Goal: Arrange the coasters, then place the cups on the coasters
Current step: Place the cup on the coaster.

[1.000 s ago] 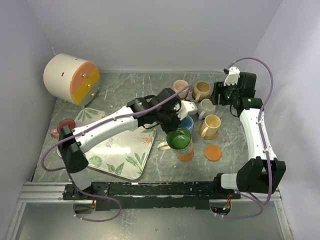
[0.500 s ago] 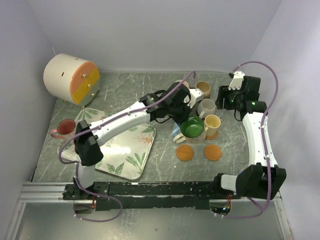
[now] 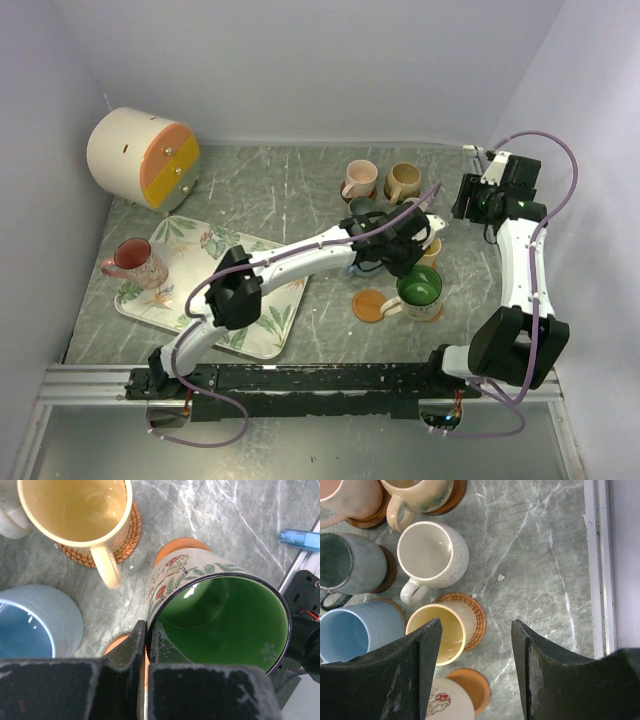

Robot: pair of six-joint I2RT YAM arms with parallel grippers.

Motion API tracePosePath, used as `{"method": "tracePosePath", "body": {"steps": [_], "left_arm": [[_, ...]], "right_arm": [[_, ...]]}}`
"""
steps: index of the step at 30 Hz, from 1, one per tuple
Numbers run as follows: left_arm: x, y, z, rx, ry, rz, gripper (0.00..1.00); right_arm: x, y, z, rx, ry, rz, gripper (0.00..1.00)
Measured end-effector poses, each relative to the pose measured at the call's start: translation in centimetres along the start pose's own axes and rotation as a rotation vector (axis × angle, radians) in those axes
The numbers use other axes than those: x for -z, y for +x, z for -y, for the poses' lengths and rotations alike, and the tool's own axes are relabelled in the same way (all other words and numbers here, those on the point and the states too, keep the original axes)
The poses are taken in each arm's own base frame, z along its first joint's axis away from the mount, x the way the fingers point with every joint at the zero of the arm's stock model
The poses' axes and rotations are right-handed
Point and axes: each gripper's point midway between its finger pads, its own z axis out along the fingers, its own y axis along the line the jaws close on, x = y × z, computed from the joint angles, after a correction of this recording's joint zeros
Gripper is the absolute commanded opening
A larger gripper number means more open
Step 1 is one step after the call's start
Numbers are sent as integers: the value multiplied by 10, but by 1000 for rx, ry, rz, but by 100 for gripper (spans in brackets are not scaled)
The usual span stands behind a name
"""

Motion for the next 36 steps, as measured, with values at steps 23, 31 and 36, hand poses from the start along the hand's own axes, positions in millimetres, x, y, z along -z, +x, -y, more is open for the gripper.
{"method": "tracePosePath", "body": {"steps": [23, 31, 36], "left_arm": [[-37, 1, 7, 15, 1, -10, 7], [-40, 4, 7, 16, 1, -17, 10], [-41, 5, 7, 16, 5, -19, 15]], "right_arm": [[9, 5, -3, -1, -15, 26, 57], [9, 6, -4, -3, -22, 29, 57], [12, 4, -4, -2, -26, 40, 57]]}}
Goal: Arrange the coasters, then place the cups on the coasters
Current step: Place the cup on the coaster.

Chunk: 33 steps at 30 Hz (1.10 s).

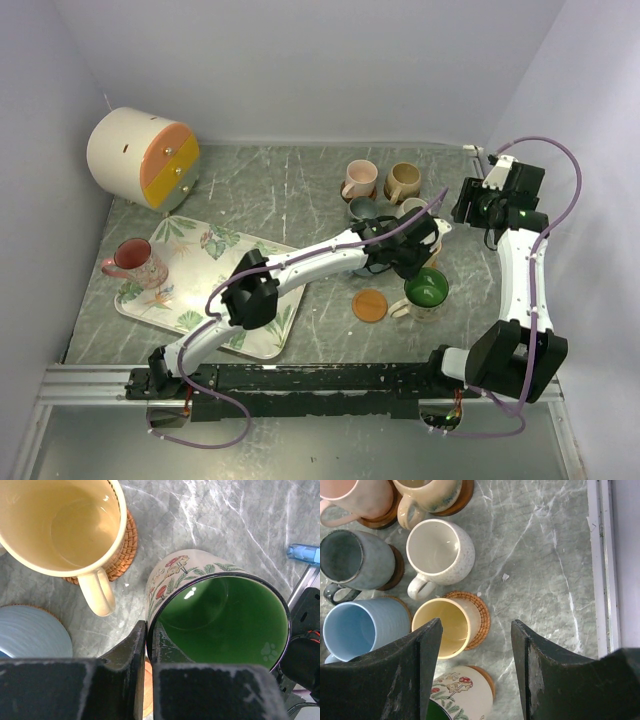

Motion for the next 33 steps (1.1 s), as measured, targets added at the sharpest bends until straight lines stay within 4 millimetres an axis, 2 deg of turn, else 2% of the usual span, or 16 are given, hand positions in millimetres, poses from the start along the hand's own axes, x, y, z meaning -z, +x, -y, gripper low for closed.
{"method": "tracePosePath", "body": {"steps": [8, 19, 25, 28, 33], "left_arm": [[-2, 0, 4, 10, 21, 0, 27], [1, -16, 13, 14, 57, 53, 41], [4, -18, 17, 7, 77, 57, 51], [18, -15, 17, -5, 88, 51, 57], [67, -11, 12, -51, 102, 61, 63]], "right_arm": [[0, 3, -1, -1, -3, -3, 57], [1, 4, -1, 9, -7, -6, 58], [4, 16, 4, 47, 5, -54, 58], [9, 27, 6, 89, 4, -103, 58], [25, 36, 7, 209, -25, -165, 58]]}}
